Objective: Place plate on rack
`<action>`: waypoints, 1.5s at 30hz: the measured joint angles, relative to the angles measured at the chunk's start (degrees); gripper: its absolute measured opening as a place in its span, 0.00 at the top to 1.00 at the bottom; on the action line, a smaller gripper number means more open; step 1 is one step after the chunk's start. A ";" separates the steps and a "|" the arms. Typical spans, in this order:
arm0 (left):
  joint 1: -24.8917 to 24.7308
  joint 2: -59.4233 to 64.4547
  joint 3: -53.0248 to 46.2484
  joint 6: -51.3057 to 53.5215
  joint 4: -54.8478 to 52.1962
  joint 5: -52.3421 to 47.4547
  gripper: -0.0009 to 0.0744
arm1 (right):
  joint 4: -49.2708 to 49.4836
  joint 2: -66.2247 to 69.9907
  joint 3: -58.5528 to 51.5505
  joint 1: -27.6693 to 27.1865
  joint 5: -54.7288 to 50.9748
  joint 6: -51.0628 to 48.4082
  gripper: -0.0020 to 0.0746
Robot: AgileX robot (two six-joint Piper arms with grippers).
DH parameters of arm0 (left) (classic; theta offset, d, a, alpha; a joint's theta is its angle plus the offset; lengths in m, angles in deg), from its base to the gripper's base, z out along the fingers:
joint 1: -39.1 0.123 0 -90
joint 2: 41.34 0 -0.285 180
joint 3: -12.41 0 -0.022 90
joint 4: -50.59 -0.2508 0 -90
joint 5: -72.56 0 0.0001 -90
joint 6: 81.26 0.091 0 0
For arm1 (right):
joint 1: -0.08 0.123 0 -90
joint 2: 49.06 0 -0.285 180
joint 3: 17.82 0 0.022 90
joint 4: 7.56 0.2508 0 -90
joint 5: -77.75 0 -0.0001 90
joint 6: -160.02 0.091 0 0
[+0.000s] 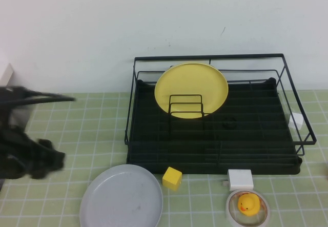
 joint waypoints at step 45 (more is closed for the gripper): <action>-2.88 48.30 3.88 26.76 35.14 26.92 0.45 | 1.47 0.00 0.00 0.00 -2.51 -2.31 0.96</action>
